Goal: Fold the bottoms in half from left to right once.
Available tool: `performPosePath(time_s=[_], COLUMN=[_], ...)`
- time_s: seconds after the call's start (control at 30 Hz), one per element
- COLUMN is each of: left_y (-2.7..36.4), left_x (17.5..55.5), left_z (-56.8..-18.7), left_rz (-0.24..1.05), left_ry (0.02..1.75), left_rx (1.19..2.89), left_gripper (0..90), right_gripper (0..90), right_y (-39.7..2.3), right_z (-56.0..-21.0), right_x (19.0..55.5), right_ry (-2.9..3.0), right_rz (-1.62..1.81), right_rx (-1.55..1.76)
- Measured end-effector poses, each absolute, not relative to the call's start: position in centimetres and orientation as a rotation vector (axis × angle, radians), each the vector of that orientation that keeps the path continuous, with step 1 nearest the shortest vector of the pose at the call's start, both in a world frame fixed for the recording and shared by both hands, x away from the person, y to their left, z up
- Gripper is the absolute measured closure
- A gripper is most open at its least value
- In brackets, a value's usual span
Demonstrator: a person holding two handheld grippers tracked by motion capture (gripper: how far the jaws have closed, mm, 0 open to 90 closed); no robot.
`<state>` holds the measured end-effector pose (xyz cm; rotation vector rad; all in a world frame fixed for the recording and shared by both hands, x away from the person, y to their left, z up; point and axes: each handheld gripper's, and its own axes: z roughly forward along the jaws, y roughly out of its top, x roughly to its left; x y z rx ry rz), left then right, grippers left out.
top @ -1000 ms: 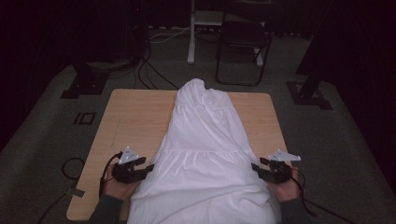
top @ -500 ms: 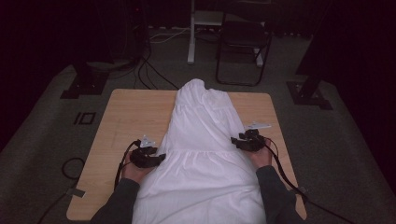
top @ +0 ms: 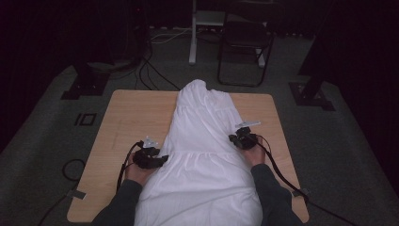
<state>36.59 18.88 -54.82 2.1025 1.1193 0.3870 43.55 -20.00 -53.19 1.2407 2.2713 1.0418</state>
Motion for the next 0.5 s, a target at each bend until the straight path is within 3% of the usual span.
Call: performPosePath(time_s=[0.27,0.5], left_y=[18.5,18.3], left_x=[36.2,36.7], left_z=[-55.2,-53.7], left_rz=[0.348,0.385], left_ry=[1.103,1.094], left_rx=[2.113,2.084], left_gripper=[43.3,41.7], right_gripper=[89.5,89.3], right_y=[-24.5,-26.1], right_z=[-48.4,-53.5], right_x=[40.4,42.6], right_ry=[1.948,2.036], right_rz=[1.033,0.915], right_rx=[1.218,1.377])
